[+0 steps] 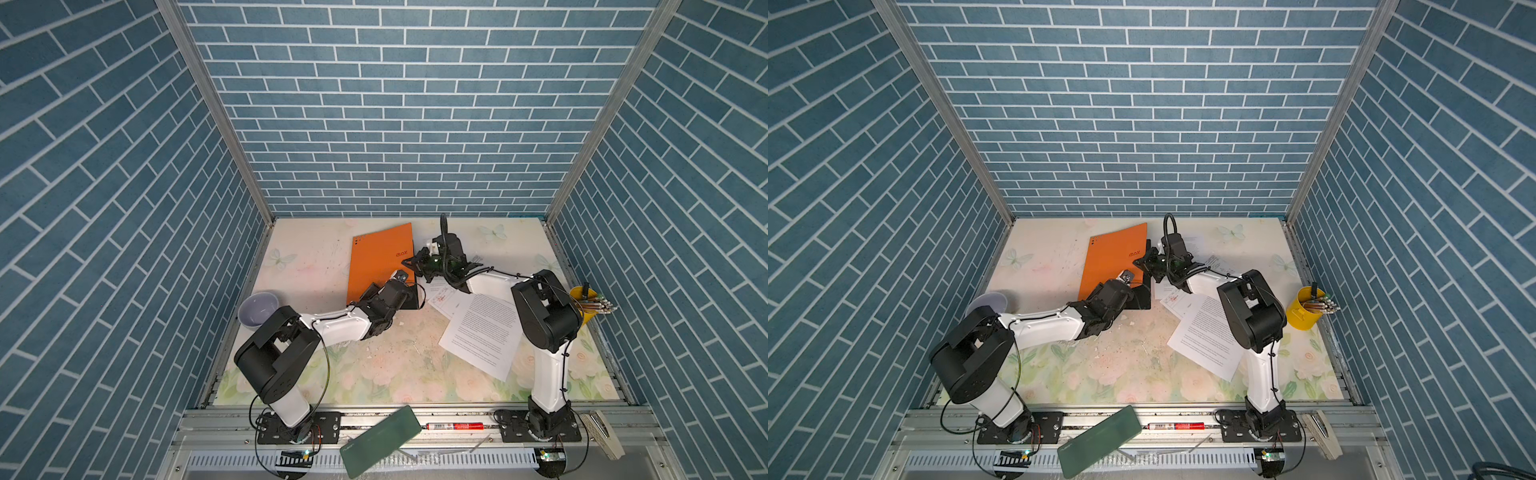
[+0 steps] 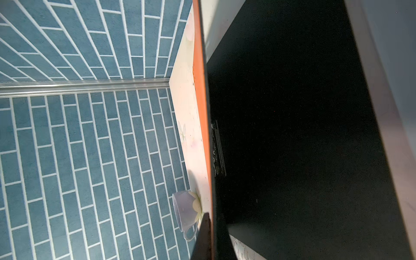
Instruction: Put the files into the folder
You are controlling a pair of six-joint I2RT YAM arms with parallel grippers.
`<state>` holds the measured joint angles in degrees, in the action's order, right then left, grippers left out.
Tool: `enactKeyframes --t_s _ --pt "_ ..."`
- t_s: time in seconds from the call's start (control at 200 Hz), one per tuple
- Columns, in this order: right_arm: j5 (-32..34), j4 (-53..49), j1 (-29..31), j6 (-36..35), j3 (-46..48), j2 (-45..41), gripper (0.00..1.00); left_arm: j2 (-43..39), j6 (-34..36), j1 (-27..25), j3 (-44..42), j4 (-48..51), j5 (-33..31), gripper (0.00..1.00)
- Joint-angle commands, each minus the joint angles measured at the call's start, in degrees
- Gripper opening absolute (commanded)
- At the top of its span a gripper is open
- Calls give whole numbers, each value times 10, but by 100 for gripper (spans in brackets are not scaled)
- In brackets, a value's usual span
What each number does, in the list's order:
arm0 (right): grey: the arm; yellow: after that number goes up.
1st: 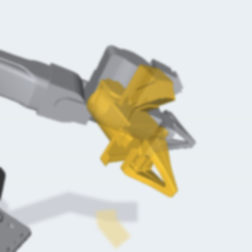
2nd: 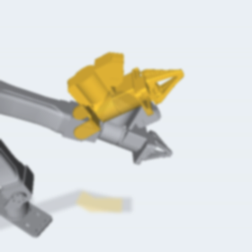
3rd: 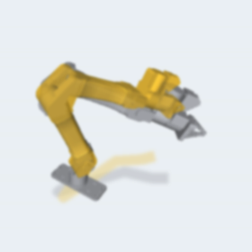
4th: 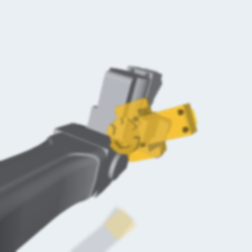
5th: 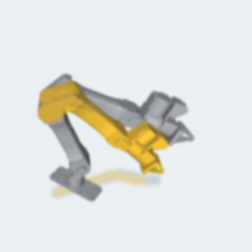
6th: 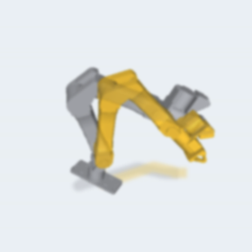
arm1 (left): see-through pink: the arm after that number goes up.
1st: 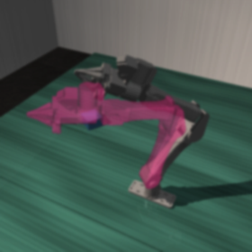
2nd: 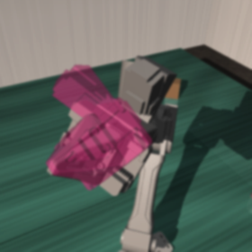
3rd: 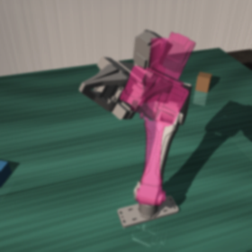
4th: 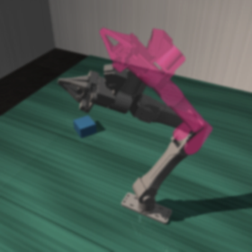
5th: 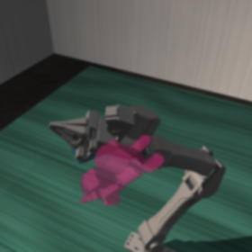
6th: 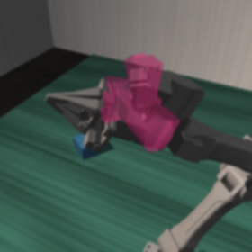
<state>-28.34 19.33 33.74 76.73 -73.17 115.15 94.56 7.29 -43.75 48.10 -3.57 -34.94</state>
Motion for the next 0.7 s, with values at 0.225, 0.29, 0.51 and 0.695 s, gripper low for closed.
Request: enactKeyframes --t_s 0.225,0.29,0.51,0.695 --pt "-30 -10 -1 33 11 -24 1 -4 5 5 9 -22 -29 26" --pt "-30 -10 -1 33 10 -24 3 -8 6 5 5 -24 -31 24" --pt "-30 1 -2 27 8 -26 12 -29 5 5 -6 -27 -41 14" --pt "-25 3 -2 12 8 -34 23 -47 -2 5 -8 -18 -51 9"
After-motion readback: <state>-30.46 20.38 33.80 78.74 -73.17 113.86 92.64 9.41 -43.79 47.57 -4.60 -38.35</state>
